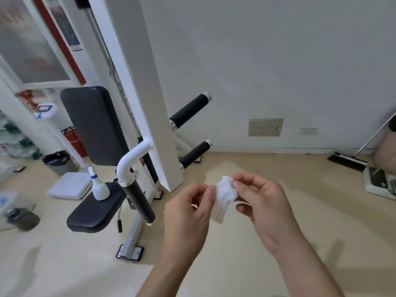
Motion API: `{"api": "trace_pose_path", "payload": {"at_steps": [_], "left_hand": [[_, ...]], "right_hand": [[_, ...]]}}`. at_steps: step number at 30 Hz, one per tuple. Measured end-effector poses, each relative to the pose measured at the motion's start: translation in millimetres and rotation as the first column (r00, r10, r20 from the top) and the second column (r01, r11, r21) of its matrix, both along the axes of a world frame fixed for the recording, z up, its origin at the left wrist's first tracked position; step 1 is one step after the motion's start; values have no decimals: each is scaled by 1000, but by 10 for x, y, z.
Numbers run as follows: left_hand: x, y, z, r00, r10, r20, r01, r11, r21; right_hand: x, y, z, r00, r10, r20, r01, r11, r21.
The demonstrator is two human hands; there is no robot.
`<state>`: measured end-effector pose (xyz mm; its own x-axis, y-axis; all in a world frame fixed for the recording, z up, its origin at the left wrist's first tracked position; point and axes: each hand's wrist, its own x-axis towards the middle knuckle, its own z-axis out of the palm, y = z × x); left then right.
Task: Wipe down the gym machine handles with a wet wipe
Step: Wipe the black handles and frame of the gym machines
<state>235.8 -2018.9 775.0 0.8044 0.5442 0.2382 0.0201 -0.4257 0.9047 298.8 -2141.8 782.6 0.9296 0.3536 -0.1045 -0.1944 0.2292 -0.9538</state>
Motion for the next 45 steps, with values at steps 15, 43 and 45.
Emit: {"api": "trace_pose_path", "payload": {"at_steps": [15, 43, 45], "left_hand": [[525, 403, 485, 993, 117, 26, -117, 901, 417], [1122, 569, 654, 693, 693, -198, -88, 354, 931], [1129, 594, 657, 707, 678, -200, -83, 360, 929]], "right_hand": [[665, 770, 153, 871, 38, 491, 64, 979, -191], [1379, 1507, 151, 343, 208, 916, 201, 936, -288], [1407, 1504, 210, 305, 272, 913, 218, 913, -345]]}}
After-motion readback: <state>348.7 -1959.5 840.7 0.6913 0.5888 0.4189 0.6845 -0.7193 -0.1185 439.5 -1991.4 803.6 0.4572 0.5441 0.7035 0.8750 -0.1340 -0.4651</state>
